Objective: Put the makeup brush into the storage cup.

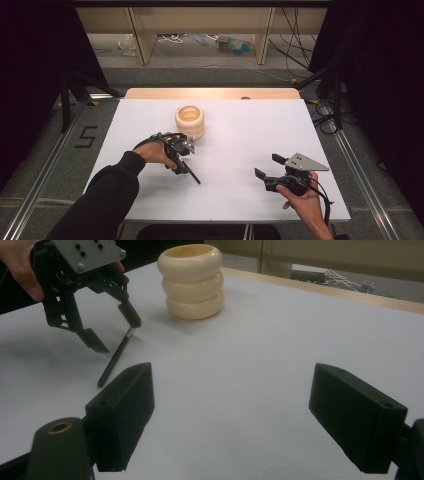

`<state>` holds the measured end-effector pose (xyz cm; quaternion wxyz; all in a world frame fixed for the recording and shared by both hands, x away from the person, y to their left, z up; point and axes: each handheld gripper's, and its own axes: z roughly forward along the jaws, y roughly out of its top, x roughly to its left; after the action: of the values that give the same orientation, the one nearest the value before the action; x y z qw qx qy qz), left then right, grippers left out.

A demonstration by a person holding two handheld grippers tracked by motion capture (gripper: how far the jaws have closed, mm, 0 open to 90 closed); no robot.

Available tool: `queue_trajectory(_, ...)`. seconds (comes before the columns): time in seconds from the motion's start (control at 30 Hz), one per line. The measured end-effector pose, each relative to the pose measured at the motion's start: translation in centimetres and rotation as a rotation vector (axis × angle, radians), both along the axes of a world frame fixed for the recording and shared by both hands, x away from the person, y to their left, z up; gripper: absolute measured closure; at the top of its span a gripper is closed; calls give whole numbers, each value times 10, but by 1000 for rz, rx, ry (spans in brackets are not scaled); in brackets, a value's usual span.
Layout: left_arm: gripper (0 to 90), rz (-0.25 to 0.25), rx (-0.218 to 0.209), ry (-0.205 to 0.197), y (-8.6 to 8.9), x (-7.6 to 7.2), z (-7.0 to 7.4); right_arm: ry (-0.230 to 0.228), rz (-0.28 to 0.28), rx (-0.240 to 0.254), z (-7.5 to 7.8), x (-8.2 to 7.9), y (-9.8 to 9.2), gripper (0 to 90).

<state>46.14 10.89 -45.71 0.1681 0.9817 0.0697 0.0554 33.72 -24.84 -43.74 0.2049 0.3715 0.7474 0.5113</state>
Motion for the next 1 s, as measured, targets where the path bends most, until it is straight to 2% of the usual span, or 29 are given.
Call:
queue_trajectory(0.23,336,-7,4,-4,-1,1,-2,-2,3,-6,0,0,0,193)
queue_trajectory(0.33,341,-13,4,-2,-2,0,-3,-9,7,15,-2,1,2,193)
queue_trajectory(0.53,349,-20,27,2,-3,0,-6,-8,8,13,-2,1,2,194)
queue_trajectory(0.7,362,-16,27,9,-2,2,-6,-6,9,9,-2,1,2,194)
queue_trajectory(0.73,376,-22,27,13,-2,2,-6,-24,7,1,-2,2,1,194)
queue_trajectory(0.77,394,-24,31,14,-2,3,-6,-21,7,-15,-1,2,0,194)
queue_trajectory(1.0,493,-15,35,52,-2,3,-5,-18,8,-18,-1,1,0,195)
